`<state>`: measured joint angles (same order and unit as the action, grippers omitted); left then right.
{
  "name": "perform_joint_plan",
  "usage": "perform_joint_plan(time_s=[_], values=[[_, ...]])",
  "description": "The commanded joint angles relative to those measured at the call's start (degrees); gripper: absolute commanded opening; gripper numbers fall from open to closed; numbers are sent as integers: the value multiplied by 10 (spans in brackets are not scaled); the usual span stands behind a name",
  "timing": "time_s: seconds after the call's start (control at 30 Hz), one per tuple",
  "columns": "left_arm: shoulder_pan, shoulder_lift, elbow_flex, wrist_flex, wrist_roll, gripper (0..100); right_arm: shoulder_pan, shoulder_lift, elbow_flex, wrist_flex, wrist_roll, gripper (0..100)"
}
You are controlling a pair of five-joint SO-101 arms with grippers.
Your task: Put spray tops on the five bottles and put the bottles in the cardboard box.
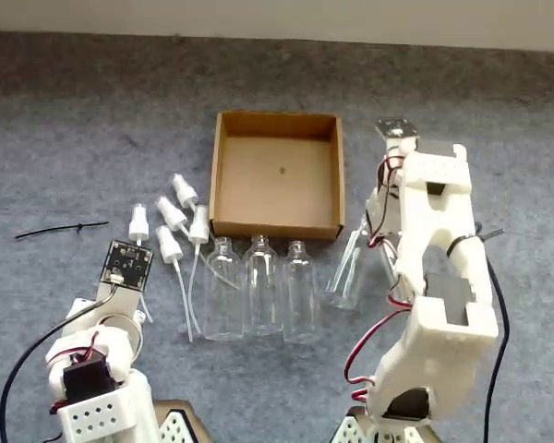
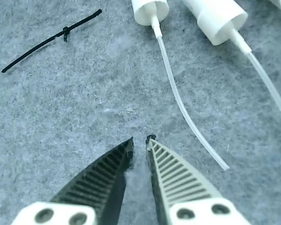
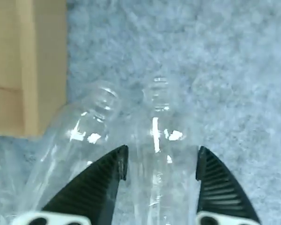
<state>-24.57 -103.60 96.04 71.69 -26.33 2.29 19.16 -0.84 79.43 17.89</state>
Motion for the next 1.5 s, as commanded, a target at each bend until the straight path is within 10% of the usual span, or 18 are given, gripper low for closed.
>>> perform_joint_plan(time_s=[0.0,0.77,1.1,1.47], values=[[-4,-7,11,2,-4,66,7,26,-29,-2,7,204],[-4,-7,11,2,-4,66,37,73,-29,-2,-7,37],[-4,-7,11,-1,-4,66,66,-223,20,0,-60,23],[-7,-9,7,-14,-65,66,-63,-564,276,-88,-104,5]])
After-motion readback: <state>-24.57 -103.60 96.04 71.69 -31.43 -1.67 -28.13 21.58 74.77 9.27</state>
